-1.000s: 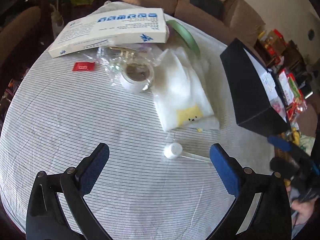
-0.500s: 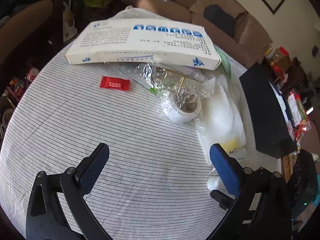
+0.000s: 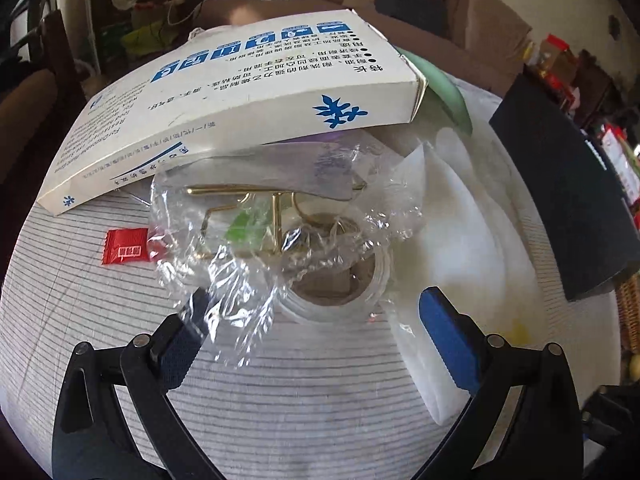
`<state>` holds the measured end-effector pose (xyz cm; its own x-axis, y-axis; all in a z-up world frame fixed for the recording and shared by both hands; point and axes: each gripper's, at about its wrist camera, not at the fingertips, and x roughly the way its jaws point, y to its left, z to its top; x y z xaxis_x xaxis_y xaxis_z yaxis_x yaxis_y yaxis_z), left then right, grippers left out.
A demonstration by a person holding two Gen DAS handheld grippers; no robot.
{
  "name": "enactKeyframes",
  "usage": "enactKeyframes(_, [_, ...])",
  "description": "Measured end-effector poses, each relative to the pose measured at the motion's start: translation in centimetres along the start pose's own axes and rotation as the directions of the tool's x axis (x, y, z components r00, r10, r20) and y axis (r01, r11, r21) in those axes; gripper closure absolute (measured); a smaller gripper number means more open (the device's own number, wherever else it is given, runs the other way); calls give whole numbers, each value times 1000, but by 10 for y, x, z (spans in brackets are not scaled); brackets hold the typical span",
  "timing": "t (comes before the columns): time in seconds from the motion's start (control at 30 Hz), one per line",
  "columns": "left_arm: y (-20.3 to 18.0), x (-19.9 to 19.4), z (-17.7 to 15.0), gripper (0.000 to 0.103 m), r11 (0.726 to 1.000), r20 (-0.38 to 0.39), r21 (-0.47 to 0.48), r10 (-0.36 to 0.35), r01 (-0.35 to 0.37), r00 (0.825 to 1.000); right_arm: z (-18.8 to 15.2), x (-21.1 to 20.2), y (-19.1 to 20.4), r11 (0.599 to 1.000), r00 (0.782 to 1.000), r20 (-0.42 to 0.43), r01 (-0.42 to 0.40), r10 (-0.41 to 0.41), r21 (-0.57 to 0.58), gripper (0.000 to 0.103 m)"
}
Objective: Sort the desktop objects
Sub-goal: 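Grasp the bagged roll of clear tape with the left gripper, then carry the tape roll over the box and release it with the left gripper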
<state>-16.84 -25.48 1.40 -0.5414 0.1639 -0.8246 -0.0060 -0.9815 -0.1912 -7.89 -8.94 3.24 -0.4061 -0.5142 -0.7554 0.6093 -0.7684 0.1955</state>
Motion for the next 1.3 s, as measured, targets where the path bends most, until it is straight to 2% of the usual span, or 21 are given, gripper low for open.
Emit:
enactKeyframes(0.07, [2, 2, 3, 17, 1000, 22, -16, 4, -4, 1000, 2, -11, -5, 1000, 1000, 16, -6, 6, 17, 75])
enactKeyframes(0.1, [4, 0, 5, 35, 1000, 32, -24, -4, 5, 999, 3, -15, -7, 1000, 1000, 24, -7, 6, 22, 75])
enactKeyframes(0.17, [5, 0, 7, 42, 999, 31, -38, -27, 29, 999, 6, -20, -10, 999, 1000, 26, -10, 9, 37, 75])
enactKeyframes(0.27, [8, -4, 3, 42, 998, 15, -43, -38, 39, 999, 7, -29, -14, 998, 999, 34, -9, 7, 57, 75])
enactKeyframes(0.47, [15, -39, -22, 42, 997, -80, -57, -65, 61, 995, 5, -56, -18, 997, 998, 64, -6, 1, 83, 75])
enactKeyframes(0.67, [2, -110, -52, 42, 992, -40, -34, -120, 118, 992, 6, -100, -25, 994, 992, 122, -20, 7, 108, 75])
enactKeyframes(0.8, [-26, -147, -54, 42, 986, -31, -3, -165, 165, 986, 6, -131, -29, 994, 989, 150, -15, -2, 111, 75])
enactKeyframes(0.93, [-74, -168, -30, 42, 970, -27, 34, -241, 242, 970, 4, -164, -45, 990, 985, 168, 2, -26, 138, 75])
enactKeyframes(1.03, [-124, -170, 0, 42, 957, -34, 95, -270, 272, 962, 5, -188, -69, 982, 983, 178, 16, -51, 190, 75])
enactKeyframes(1.17, [-192, -159, 47, 42, 943, -40, 151, -294, 296, 955, 20, -212, -123, 959, 980, 164, 60, -109, 277, 75])
enactKeyframes(1.3, [-249, -126, 97, 42, 932, -61, 160, -320, 326, 945, 45, -229, -193, 921, 976, 168, 67, -140, 383, 75])
